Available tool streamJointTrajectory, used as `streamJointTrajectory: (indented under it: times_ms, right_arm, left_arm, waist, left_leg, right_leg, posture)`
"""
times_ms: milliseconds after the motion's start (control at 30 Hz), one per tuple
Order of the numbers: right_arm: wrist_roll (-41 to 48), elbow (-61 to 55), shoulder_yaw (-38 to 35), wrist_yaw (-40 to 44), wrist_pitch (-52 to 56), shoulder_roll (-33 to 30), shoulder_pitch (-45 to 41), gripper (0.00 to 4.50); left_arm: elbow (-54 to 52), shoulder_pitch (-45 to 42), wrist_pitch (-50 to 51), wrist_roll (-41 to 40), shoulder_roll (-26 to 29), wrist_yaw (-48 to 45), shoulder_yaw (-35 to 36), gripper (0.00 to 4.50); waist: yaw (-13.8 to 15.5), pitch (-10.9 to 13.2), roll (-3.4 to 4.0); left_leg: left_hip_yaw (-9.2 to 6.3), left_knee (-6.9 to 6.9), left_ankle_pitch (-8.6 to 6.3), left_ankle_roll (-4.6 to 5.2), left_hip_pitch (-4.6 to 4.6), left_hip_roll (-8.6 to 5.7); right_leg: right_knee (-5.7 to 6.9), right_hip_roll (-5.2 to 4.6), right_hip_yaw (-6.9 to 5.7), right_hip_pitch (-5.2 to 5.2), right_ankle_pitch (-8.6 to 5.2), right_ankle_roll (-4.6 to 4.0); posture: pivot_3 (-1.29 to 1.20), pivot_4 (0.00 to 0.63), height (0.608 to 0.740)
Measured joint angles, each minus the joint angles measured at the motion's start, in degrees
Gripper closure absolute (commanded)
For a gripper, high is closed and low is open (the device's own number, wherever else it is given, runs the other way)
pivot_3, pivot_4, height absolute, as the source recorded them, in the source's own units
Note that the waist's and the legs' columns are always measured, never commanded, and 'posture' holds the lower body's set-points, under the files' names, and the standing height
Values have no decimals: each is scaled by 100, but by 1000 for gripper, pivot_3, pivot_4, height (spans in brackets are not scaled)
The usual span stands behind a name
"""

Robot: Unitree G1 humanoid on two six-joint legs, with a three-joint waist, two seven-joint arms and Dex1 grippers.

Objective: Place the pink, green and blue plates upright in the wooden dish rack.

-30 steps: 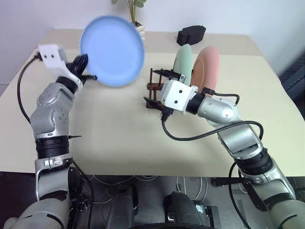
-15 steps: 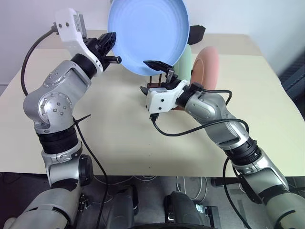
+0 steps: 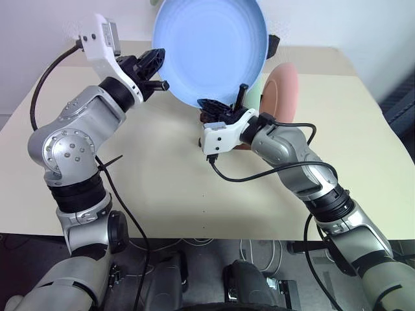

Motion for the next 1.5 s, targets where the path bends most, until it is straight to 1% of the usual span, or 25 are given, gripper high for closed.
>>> streamJointTrajectory:
  times_ms: [100,133,167,200,233,267,300,367,400,433,500,533,633,700,767,833,900,1000,1100,1200,1367,1500]
  right_arm:
    - [-10,1,-43,0,-31,42,0,4382]
    - [-11,0,-70,-11,-38,67,0,4500]
    - [-12,0,-74,-15,-54,82,0,4500]
    - [-12,7,-78,-17,-76,112,1,4500]
    - [-10,24,-83,-18,-90,118,7,4500]
    - [-7,25,-90,-26,-131,119,7,4500]
    - [3,25,-101,-30,-182,123,7,4500]
    - [47,25,-105,-30,-271,135,7,4500]
    - [96,23,-111,-29,-338,163,8,4500]
    - [184,18,-129,-26,-390,225,8,4500]
    - [315,11,-174,-20,-449,288,8,4500]
    - [437,-9,-226,-14,-460,357,9,4500]
    - [945,-139,-415,79,-451,603,13,4500]
    - [1267,-248,-477,180,-426,754,13,4500]
    - [1742,-438,-574,314,-213,1018,56,4500]
    - [2216,-590,-695,433,109,1258,111,4500]
    - [3013,-850,-986,507,772,1677,215,4500]
    - [4029,-1158,-1421,476,1797,2139,265,4500]
    - [4947,-1412,-1844,190,2876,2602,302,4500]
    - [5607,-1574,-2131,-141,3572,2921,335,4500]
    - [6391,-1678,-2573,-833,4280,3379,363,4500]
    - [6755,-1568,-2941,-1363,4554,3473,363,4500]
  left_arm:
    - [51,1,-73,-94,-33,-1,60,4500]
    - [63,2,-123,-143,-84,-7,117,3833]
    - [67,2,-205,-199,-123,-11,175,3611]
    - [86,2,-323,-262,-130,-27,265,3201]
    - [137,1,-462,-344,-143,-33,398,2701]
    - [220,1,-628,-415,-187,-16,582,2316]
    - [327,-4,-782,-507,-234,12,756,1755]
    - [528,-18,-1048,-619,-283,104,1047,909]
    - [675,-32,-1226,-584,-234,145,1150,396]
    - [874,-21,-1432,-423,-35,150,1168,19]
    - [1038,76,-1750,-72,285,59,1113,19]
    - [1115,256,-2000,215,545,-115,1003,19]
    - [1468,918,-2615,894,1005,-679,732,19]
    - [1734,1261,-2833,1135,1034,-942,589,19]
    - [1801,1805,-3220,1501,1162,-1429,202,19]
    - [1785,2278,-3576,1844,1283,-1934,-243,19]
    - [1540,2899,-3907,2160,1458,-2571,-783,19]
    - [1196,3471,-3921,2128,1386,-3264,-1304,19]
    - [945,3591,-3906,2121,1334,-3592,-1572,19]
    - [808,3577,-3908,2146,1283,-3694,-1628,19]
    - [811,3576,-3909,2178,1234,-3776,-1701,19]
    - [826,3558,-3926,2174,1222,-3834,-1697,19]
  waist:
    - [3,0,0]
    - [2,0,0]
    - [-2,0,0]
    - [-11,0,0]
    - [-16,0,0]
    - [-20,0,0]
    - [-16,0,0]
    - [-10,0,0]
    - [-10,0,0]
    - [-21,0,0]
    - [-27,0,0]
    - [-33,0,0]
    - [-18,0,1]
    - [3,-2,-2]
    - [8,-2,-3]
    - [17,-3,-4]
    - [0,-3,-4]
    - [-8,-3,-3]
    - [-7,-3,-3]
    - [-21,-3,-1]
    - [-25,-3,-1]
    - [-21,-3,-1]
  left_leg:
    - [0,0,0,0,0,0]
    - [-1,1,0,0,0,0]
    - [-1,1,0,0,0,1]
    - [-1,1,0,0,0,1]
    - [-1,1,0,-1,1,1]
    - [-1,1,1,-1,1,2]
    - [-1,1,1,-1,2,2]
    - [-1,4,0,-1,1,2]
    - [-1,5,0,-1,1,2]
    - [-1,5,1,-1,1,2]
    - [-1,3,0,-1,1,2]
    - [1,1,0,-1,2,1]
    - [1,0,0,-1,3,2]
    - [-2,2,0,-1,1,2]
    - [0,1,0,-1,0,-1]
    - [0,1,0,-1,0,0]
    - [1,-7,0,-1,0,0]
    - [0,-19,0,-2,1,4]
    - [-4,-23,5,-6,1,5]
    - [-4,-24,5,-5,1,4]
    - [-3,-30,5,-5,1,5]
    - [-2,-29,5,-5,0,3]
  right_leg:
    - [0,0,0,1,0,0]
    - [0,1,0,1,0,0]
    - [0,1,0,1,0,0]
    - [0,2,0,1,0,0]
    - [0,2,0,1,0,0]
    - [0,3,0,1,0,0]
    - [0,2,0,2,0,0]
    - [0,2,0,2,0,0]
    - [0,2,0,3,0,0]
    - [1,4,0,2,0,0]
    - [0,5,0,2,0,0]
    - [0,4,0,1,0,0]
    - [0,5,-1,2,0,0]
    - [-1,5,-4,3,0,0]
    - [-1,2,-4,3,0,0]
    - [-1,3,-4,3,0,0]
    - [-1,1,-3,1,0,-1]
    - [1,2,-2,-4,3,-7]
    - [7,3,-3,-8,7,-14]
    - [7,1,-3,-8,7,-15]
    - [7,2,-2,-15,7,-15]
    - [7,0,-2,-14,7,-15]
  posture:
    - [0,150,732]
    - [0,150,732]
    - [0,150,732]
    - [0,150,732]
    - [0,150,732]
    - [0,150,732]
    - [0,150,732]
    - [0,150,732]
    - [0,150,732]
    - [0,150,732]
    - [0,150,732]
    - [0,150,732]
    - [0,150,732]
    - [0,150,732]
    - [0,150,732]
    - [0,150,732]
    - [0,150,732]
    - [0,150,732]
    - [0,150,732]
    - [0,150,732]
    - [0,150,732]
    - [0,150,732]
